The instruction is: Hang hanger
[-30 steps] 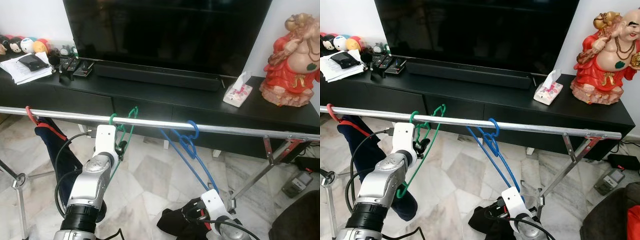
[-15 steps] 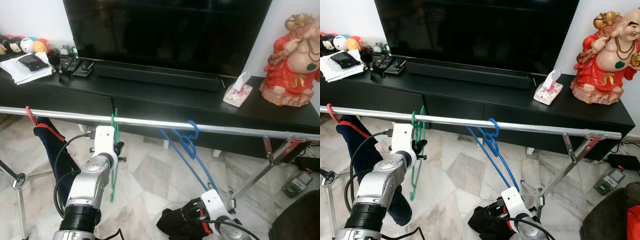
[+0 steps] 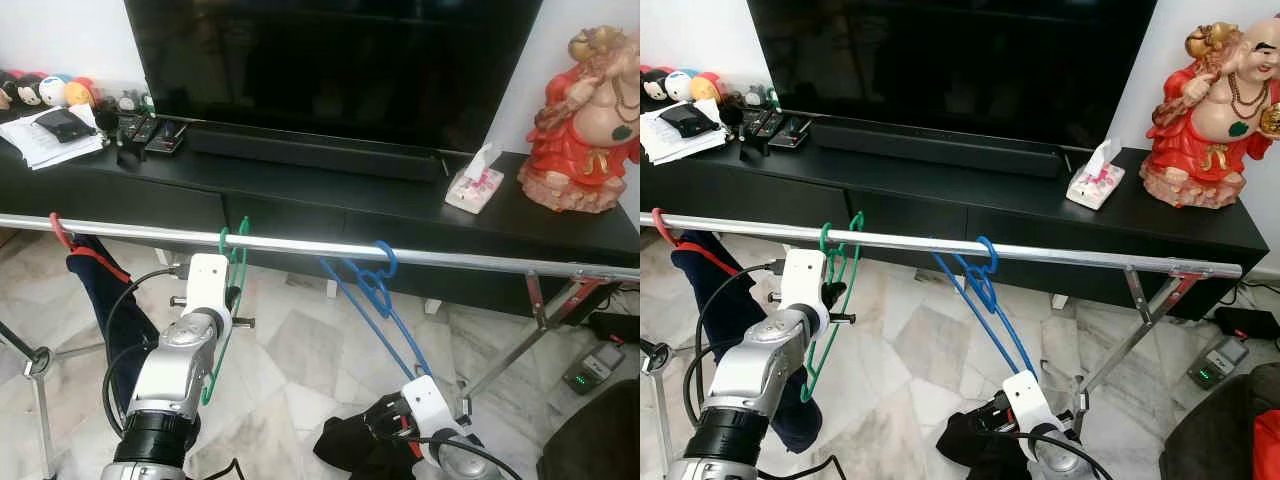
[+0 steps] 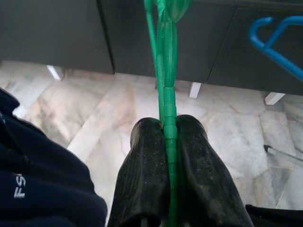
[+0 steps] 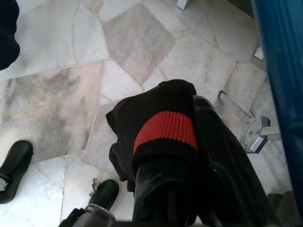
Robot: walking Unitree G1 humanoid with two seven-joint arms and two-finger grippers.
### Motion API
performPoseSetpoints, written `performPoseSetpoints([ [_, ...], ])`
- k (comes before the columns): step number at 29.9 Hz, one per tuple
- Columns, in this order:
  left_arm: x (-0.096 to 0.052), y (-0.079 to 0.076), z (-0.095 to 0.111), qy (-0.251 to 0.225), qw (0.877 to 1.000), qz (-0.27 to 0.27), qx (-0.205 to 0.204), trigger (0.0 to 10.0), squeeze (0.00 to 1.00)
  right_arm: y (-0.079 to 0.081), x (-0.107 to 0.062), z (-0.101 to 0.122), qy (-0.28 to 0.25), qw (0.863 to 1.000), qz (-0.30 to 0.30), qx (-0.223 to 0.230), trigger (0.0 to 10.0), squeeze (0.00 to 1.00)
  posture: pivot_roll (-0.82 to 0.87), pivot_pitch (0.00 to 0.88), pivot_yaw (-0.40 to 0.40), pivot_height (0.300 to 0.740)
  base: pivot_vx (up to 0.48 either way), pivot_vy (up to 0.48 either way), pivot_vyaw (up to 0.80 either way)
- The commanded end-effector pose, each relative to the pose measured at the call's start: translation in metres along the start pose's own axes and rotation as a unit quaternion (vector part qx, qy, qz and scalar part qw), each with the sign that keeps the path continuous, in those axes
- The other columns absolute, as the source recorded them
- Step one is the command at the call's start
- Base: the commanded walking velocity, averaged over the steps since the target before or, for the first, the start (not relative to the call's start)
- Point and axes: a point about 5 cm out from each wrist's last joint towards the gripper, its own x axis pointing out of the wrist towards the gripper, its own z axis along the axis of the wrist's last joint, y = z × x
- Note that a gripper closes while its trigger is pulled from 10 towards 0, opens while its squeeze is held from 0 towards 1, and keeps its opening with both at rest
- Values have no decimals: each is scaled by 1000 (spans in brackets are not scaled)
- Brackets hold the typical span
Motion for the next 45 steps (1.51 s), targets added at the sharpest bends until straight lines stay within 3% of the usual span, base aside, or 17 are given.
performPoseSetpoints([
  [1,-5,-3,6,-32,999,-19,23,0,0,-1,1,2,-1,1000,-5,4,10000,0,17,0,-46,740,0,0,0],
  [7,-15,-7,2,-68,994,-45,72,0,0,-1,1,1,2,1000,-7,5,10000,0,19,0,-45,740,0,0,0],
  [10,-24,-7,4,-108,989,-54,87,0,0,-1,1,1,2,1000,-9,7,10000,0,23,0,-46,740,0,0,0],
  [11,-27,-7,5,-120,987,-57,86,431,0,-1,1,0,2,1000,-9,8,10000,0,23,0,-46,740,0,0,0],
  [12,-29,-7,5,-127,986,-57,87,2275,0,-1,1,0,2,1000,-9,8,10000,0,23,0,-47,740,0,0,0],
  [13,-32,-7,3,-135,985,-54,87,8157,0,-1,1,1,2,1000,-9,7,10000,0,22,0,-46,740,0,0,0],
  [14,-32,-7,3,-135,985,-54,87,8157,0,-1,1,1,2,1000,-9,7,10000,0,22,0,-46,740,0,0,0],
  [15,-36,-6,3,-146,984,-53,88,10000,0,-1,0,0,1,1000,-12,10,10000,0,21,0,-46,740,0,0,0],
  [20,-46,-3,-4,-159,982,-46,85,10000,0,-2,0,1,0,1000,-14,12,10000,0,20,0,-46,740,0,0,0],
  [28,-65,1,-42,-129,987,-38,83,10000,0,-4,-1,-2,1,1000,-15,8,10000,0,28,0,-45,740,0,0,0],
  [32,-66,8,-43,-138,988,-15,70,10000,0,-4,-2,-4,3,1000,-14,7,10000,0,30,0,-49,740,0,0,0],
  [45,-63,7,-39,-152,987,-3,52,10000,0,-7,-1,-2,-1,1000,-21,7,10000,0,28,0,-54,740,-19,0,0],
])
